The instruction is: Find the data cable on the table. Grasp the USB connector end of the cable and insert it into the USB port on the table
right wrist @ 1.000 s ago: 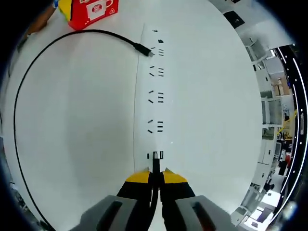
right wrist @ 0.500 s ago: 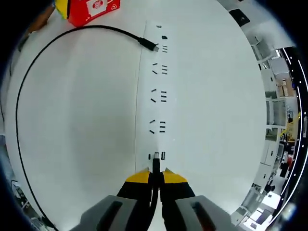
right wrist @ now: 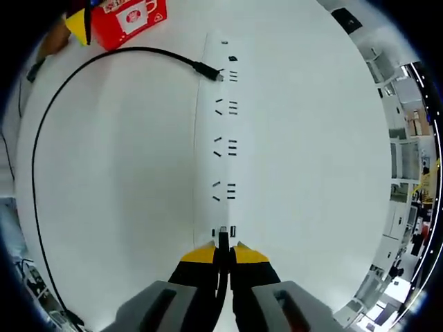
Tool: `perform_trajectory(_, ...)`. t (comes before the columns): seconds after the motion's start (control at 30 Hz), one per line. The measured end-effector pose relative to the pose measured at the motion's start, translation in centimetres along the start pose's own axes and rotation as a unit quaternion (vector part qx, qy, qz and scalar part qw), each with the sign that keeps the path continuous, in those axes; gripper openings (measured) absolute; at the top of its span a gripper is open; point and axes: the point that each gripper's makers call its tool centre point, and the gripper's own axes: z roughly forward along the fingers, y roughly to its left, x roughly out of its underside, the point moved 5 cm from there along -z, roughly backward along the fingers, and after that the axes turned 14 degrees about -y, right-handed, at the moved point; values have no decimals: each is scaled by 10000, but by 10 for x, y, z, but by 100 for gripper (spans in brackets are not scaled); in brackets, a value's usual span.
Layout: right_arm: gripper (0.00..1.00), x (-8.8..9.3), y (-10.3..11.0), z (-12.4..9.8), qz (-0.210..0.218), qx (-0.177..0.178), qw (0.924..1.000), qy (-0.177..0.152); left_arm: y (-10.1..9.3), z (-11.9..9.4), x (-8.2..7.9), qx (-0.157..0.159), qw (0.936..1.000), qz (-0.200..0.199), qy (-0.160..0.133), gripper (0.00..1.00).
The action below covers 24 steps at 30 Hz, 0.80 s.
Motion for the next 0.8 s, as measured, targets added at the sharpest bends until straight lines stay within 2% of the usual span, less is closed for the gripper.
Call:
perform_trajectory(0.37,8,-7,-4,3,-115,-544,9977,385,1,0,0,3,10000,-2,17,63)
perform_trajectory(0.8,8,-14,5,9,-204,-601,9965,543,2,0,1,-7,10000,2,34,63)
